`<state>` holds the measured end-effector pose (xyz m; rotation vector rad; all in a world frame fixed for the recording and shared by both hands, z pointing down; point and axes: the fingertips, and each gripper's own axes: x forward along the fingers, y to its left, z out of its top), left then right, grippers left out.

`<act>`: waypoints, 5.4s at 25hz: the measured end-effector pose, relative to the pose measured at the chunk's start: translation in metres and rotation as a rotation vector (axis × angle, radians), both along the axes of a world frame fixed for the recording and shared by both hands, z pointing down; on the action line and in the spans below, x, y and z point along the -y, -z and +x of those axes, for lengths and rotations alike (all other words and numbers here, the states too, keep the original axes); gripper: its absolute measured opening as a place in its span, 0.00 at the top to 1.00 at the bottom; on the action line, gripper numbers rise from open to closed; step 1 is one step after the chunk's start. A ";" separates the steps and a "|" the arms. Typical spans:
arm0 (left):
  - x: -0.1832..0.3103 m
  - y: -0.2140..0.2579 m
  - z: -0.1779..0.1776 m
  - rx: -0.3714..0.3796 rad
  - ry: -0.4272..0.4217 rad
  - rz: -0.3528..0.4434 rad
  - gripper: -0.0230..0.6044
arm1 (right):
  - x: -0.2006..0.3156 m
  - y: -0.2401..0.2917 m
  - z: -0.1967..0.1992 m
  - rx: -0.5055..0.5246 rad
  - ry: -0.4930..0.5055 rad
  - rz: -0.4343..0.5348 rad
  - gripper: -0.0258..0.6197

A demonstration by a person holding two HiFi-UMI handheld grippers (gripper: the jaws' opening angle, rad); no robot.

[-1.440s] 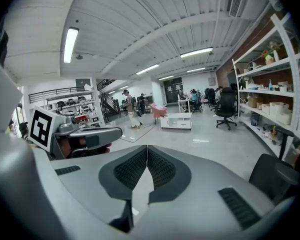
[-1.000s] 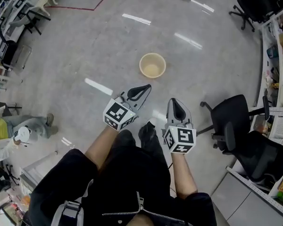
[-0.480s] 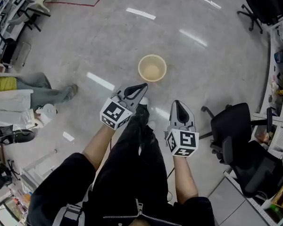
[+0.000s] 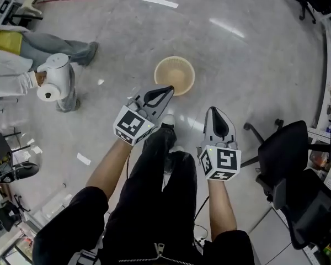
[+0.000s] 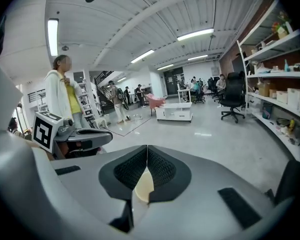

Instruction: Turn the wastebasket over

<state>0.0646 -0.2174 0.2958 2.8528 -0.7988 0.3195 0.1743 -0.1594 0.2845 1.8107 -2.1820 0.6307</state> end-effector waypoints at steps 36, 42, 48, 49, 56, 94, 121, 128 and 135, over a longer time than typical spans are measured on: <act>-0.014 -0.558 0.008 0.548 -0.337 0.287 0.67 | 0.108 -0.450 -0.013 -0.082 0.168 0.186 0.94; -0.013 -0.586 0.011 0.717 -0.331 0.429 0.67 | 0.099 -0.459 -0.009 -0.093 0.163 0.170 0.94; -0.005 -0.580 0.010 0.726 -0.292 0.483 0.83 | 0.091 -0.466 -0.006 -0.093 0.161 0.161 0.94; -0.004 -0.580 0.011 0.728 -0.292 0.491 0.83 | 0.090 -0.468 -0.006 -0.091 0.161 0.160 0.94; 0.008 -0.563 0.004 0.631 -0.218 0.486 0.85 | 0.081 -0.474 -0.006 -0.095 0.163 0.153 0.94; 0.052 -0.595 -0.121 -0.030 0.295 -0.153 0.88 | 0.093 -0.663 -0.013 0.273 0.175 -0.266 0.65; 0.045 -0.610 -0.009 -0.163 0.154 -0.225 0.87 | 0.091 -0.585 0.104 0.014 0.048 -0.158 0.65; 0.023 -0.637 0.050 -0.157 0.049 -0.311 0.83 | 0.089 -0.518 0.130 -0.229 0.059 -0.049 0.66; 0.020 -0.658 0.038 -0.132 0.048 -0.359 0.82 | 0.100 -0.508 0.101 -0.380 0.132 0.018 0.73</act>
